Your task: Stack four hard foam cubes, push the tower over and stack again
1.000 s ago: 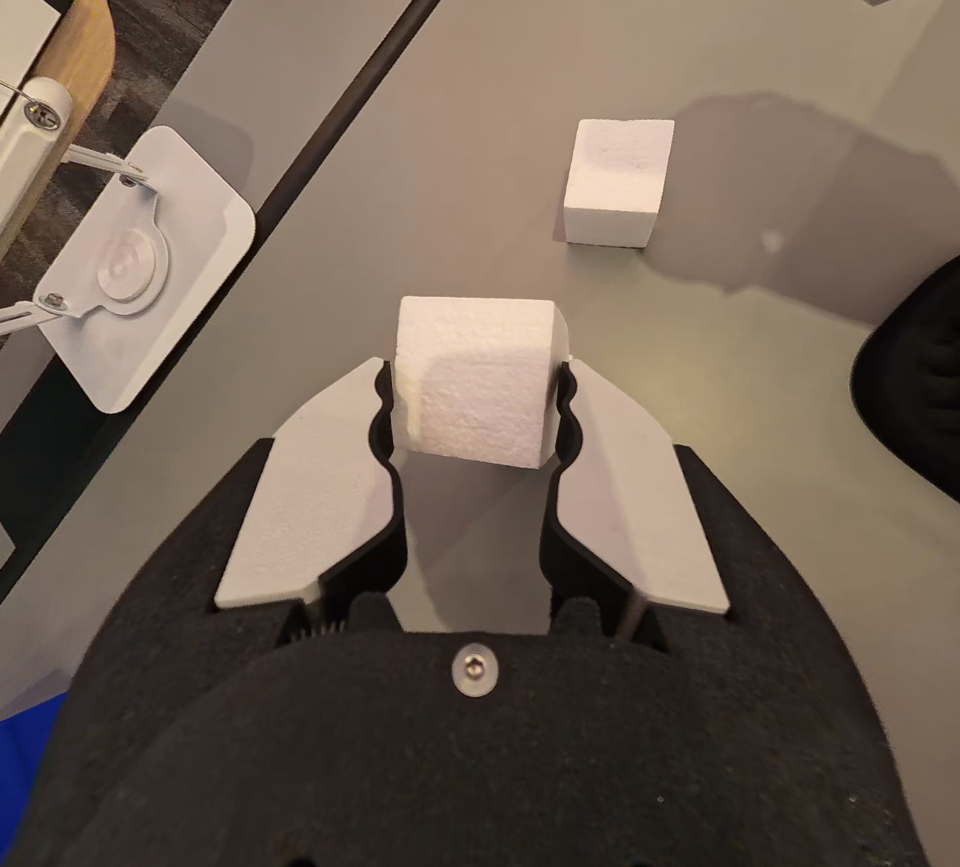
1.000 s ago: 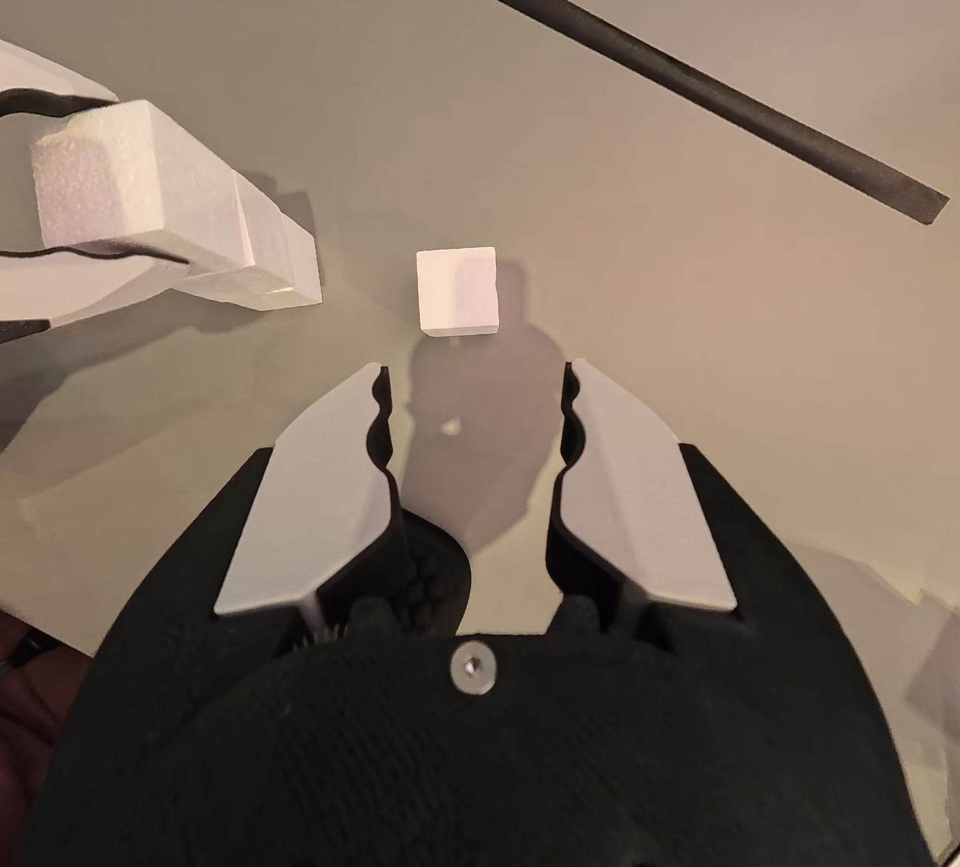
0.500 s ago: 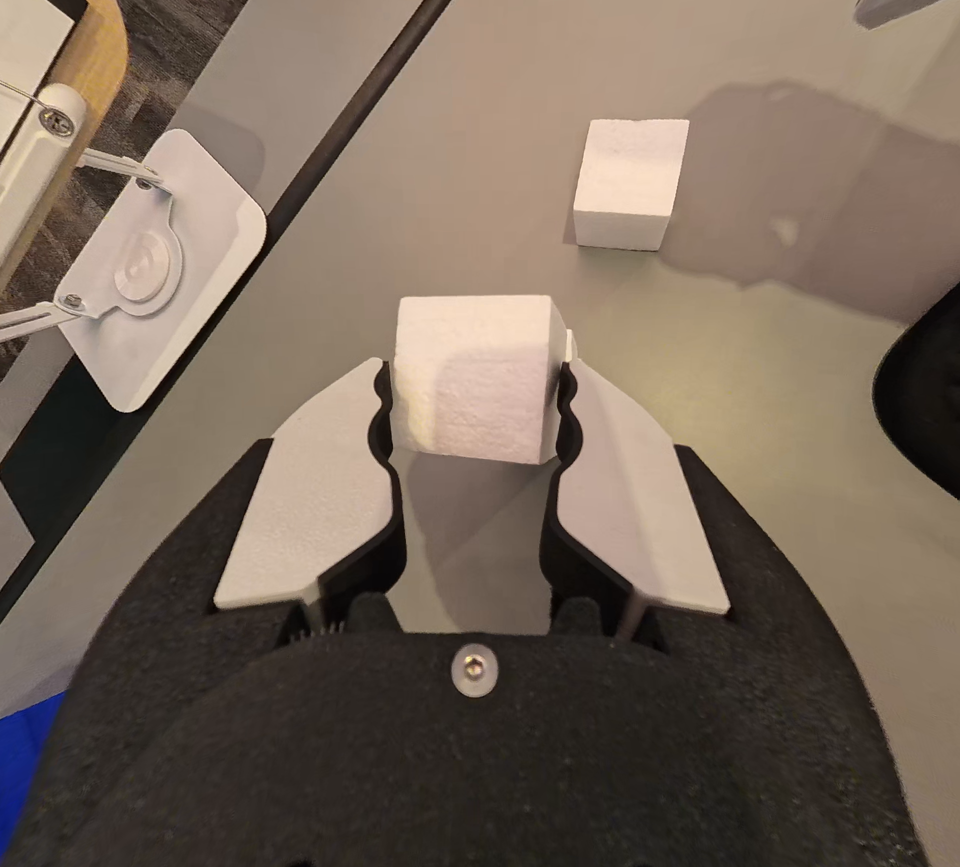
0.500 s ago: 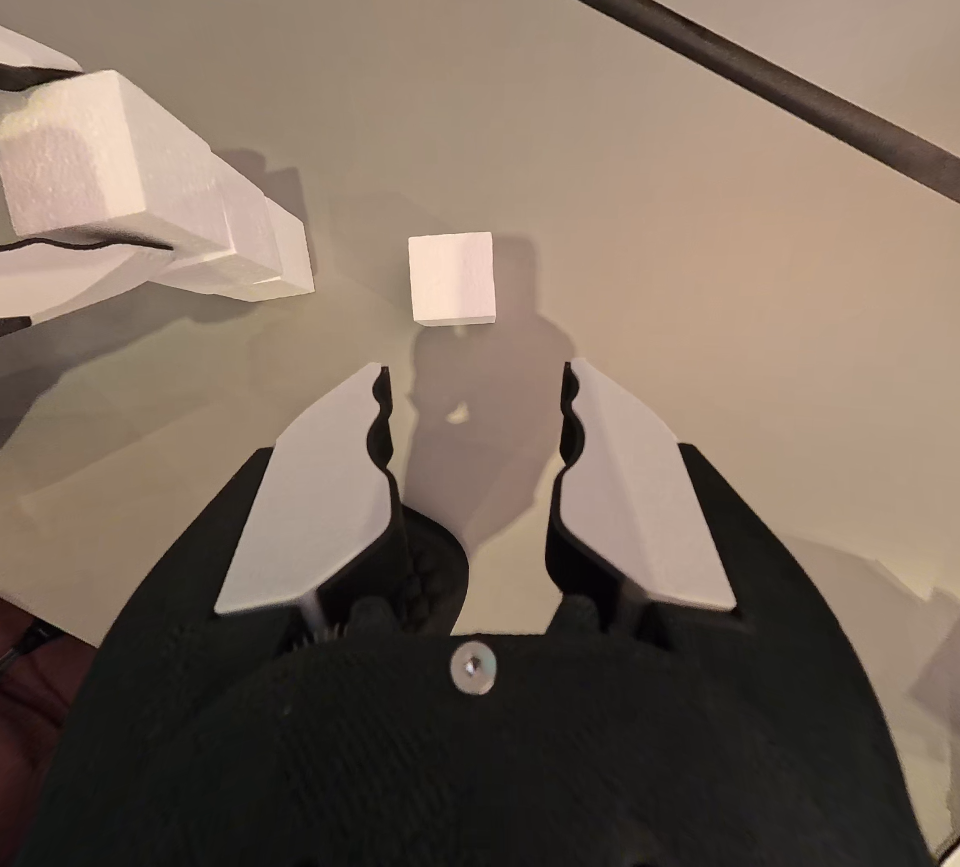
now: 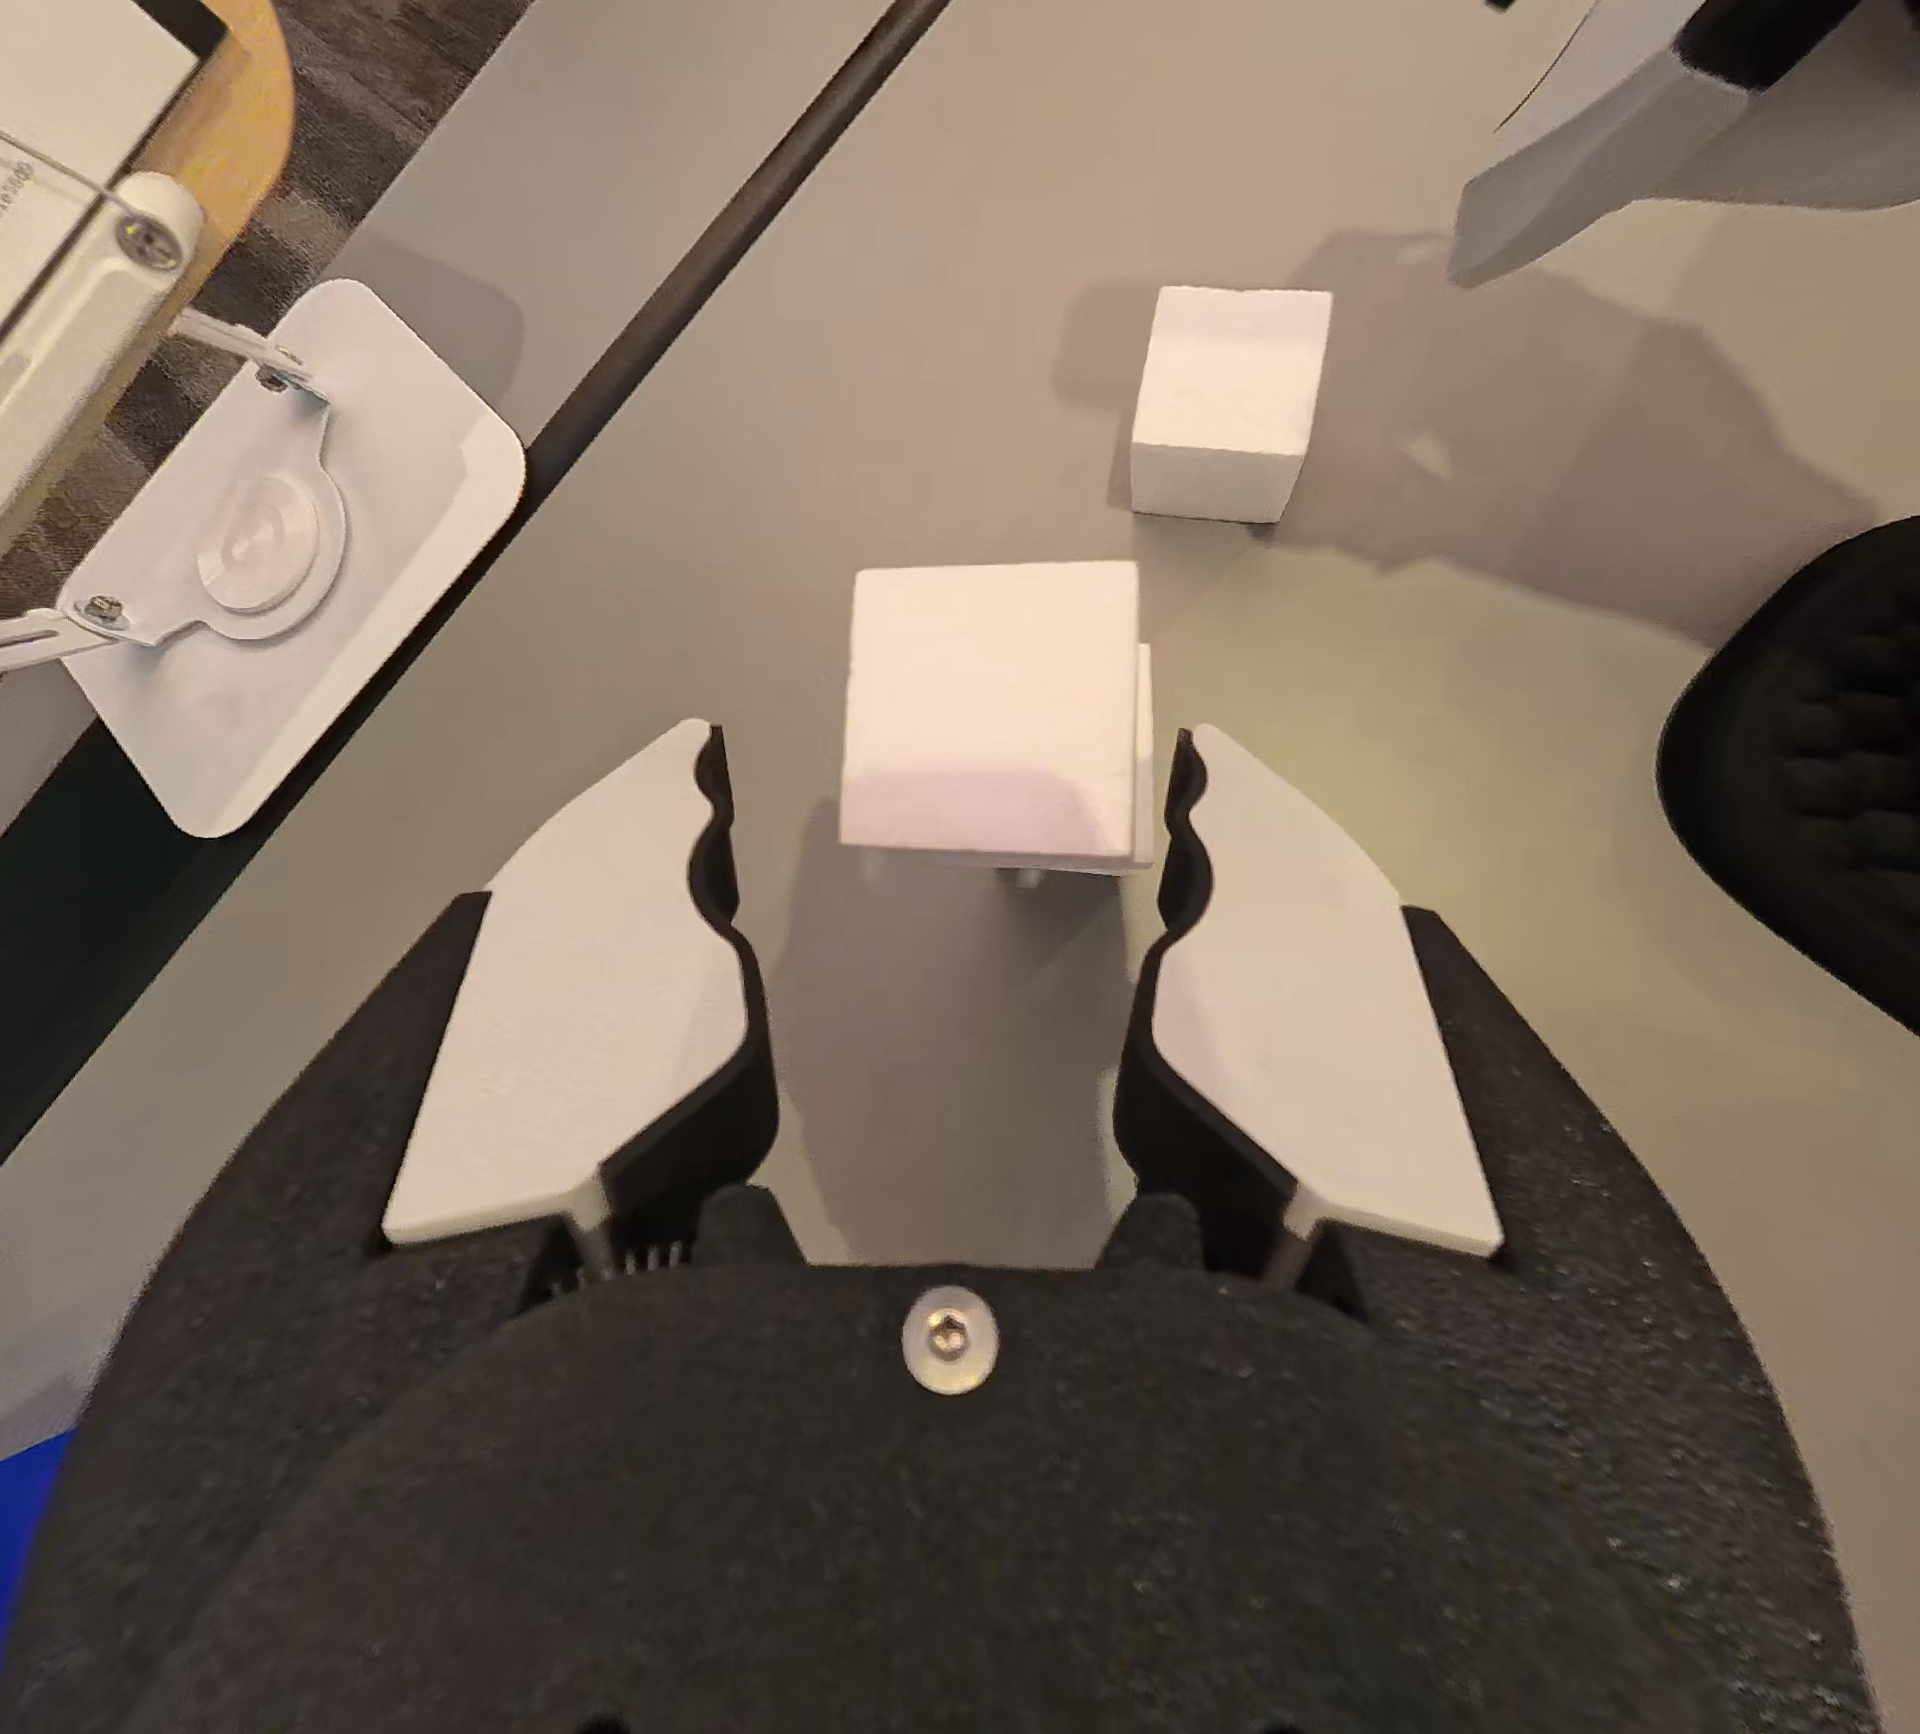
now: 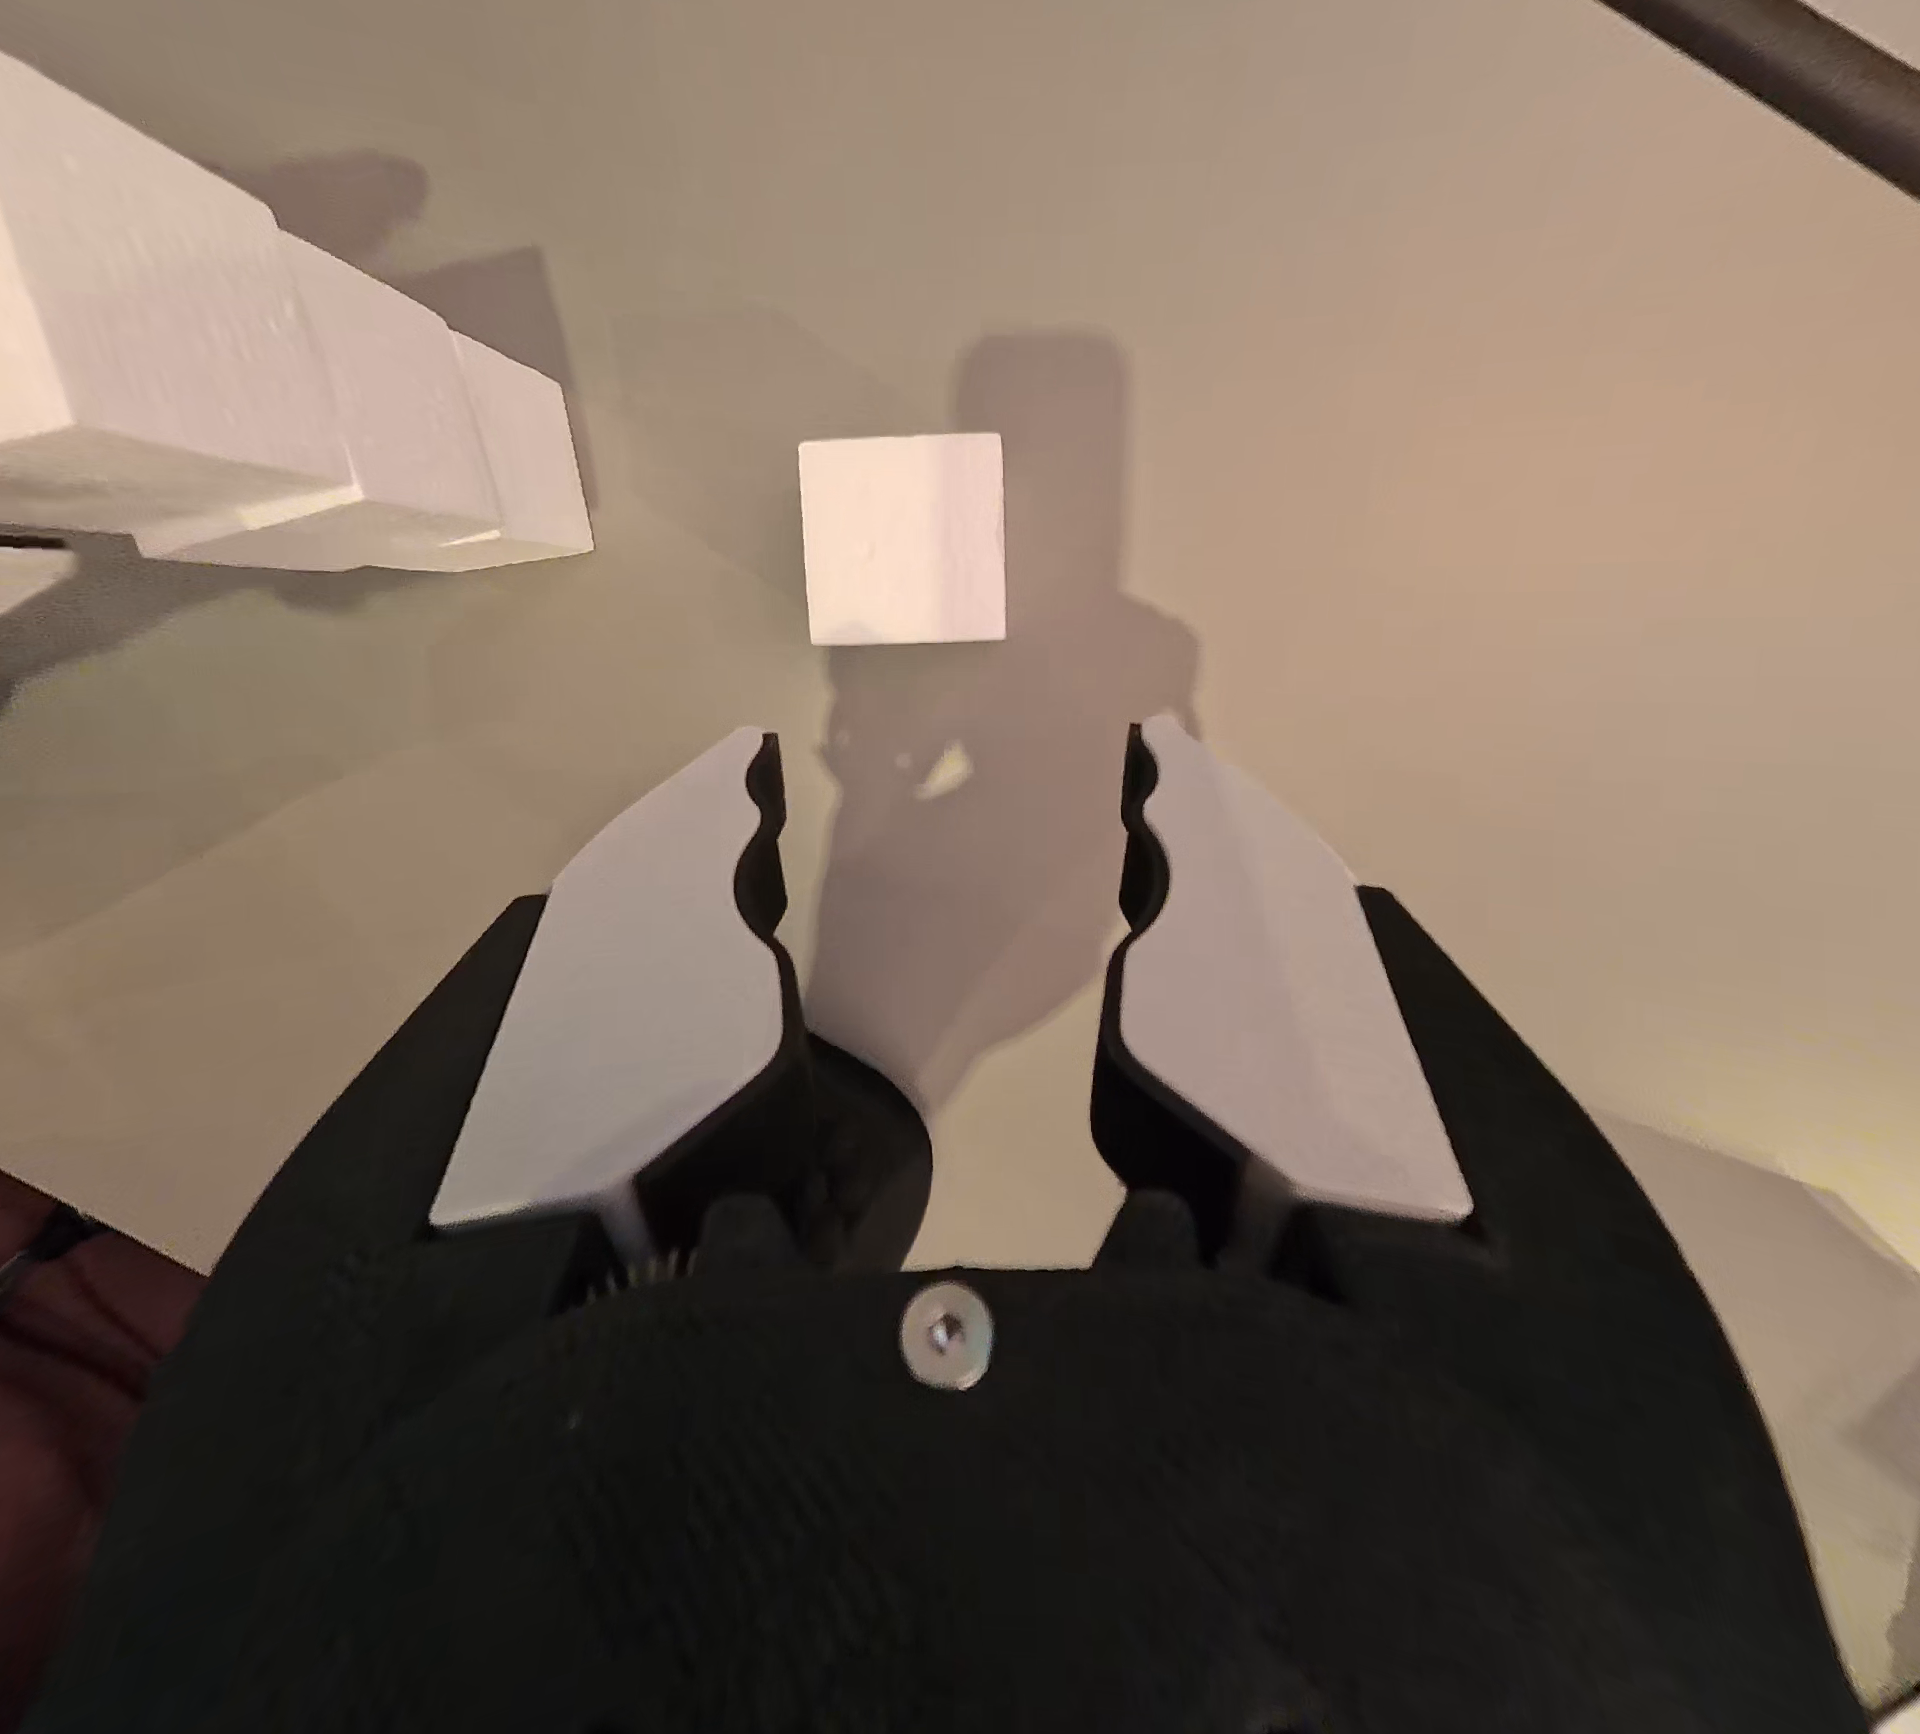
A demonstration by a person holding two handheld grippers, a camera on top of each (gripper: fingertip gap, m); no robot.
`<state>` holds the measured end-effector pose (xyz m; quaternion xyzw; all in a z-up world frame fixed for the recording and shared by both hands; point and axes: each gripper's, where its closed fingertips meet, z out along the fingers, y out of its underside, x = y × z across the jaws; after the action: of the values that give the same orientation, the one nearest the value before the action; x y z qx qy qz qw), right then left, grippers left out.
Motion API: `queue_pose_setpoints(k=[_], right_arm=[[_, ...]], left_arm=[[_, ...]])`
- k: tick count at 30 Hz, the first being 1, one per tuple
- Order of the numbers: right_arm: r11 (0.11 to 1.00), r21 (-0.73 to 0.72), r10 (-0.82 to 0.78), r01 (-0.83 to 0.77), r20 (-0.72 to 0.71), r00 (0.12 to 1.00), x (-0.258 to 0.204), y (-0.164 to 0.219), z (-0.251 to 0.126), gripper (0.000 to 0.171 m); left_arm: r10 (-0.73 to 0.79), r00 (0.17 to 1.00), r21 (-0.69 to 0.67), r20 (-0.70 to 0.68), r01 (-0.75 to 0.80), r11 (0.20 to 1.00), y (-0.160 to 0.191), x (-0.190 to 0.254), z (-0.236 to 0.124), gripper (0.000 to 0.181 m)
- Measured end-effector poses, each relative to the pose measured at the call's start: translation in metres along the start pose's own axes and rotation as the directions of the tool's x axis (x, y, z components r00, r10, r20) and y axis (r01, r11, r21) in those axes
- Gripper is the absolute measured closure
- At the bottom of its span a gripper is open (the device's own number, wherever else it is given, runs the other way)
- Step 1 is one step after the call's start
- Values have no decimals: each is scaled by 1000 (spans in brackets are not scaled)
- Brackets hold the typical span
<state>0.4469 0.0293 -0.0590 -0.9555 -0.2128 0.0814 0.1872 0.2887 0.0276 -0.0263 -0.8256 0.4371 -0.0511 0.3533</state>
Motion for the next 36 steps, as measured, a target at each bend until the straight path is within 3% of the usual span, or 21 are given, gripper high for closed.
queue_pose_setpoints(k=[5, 14, 18, 20, 22, 27, 32, 36], right_arm=[[999, -45, 0, 0, 1, 1000, 2, 2, 14, 108], [993, -107, -57, 57, 5, 998, -8, -6, 46, 108], [990, -120, -76, 76, 3, 997, -10, -10, 57, 109], [990, -122, -74, 73, -5, 997, -8, -10, 58, 109], [991, -118, -67, 66, -9, 998, -5, -9, 57, 109], [995, -93, -48, 46, -10, 999, 2, -8, 51, 109], [994, -99, -38, 37, -12, 999, 6, -4, 50, 109], [992, -120, -45, 43, -11, 999, 7, 0, 53, 110]], left_arm=[[-77, 996, 50, -46, 79, 996, 4, -22, -17, 102], [-258, 966, 259, -29, 256, 931, 15, -94, -86, 109], [-182, 934, 351, -307, 289, 891, 3, -68, -102, 118], [-75, 892, 359, -446, 255, 898, -1, -45, -99, 112], [70, 866, 400, -495, 156, 903, -3, -29, -88, 112], [321, 861, 446, -395, -126, 886, 9, -10, -35, 94], [341, 874, 386, -348, -198, 901, 12, -4, -8, 97], [359, 856, 367, -373, -219, 904, 14, 7, 0, 118]])
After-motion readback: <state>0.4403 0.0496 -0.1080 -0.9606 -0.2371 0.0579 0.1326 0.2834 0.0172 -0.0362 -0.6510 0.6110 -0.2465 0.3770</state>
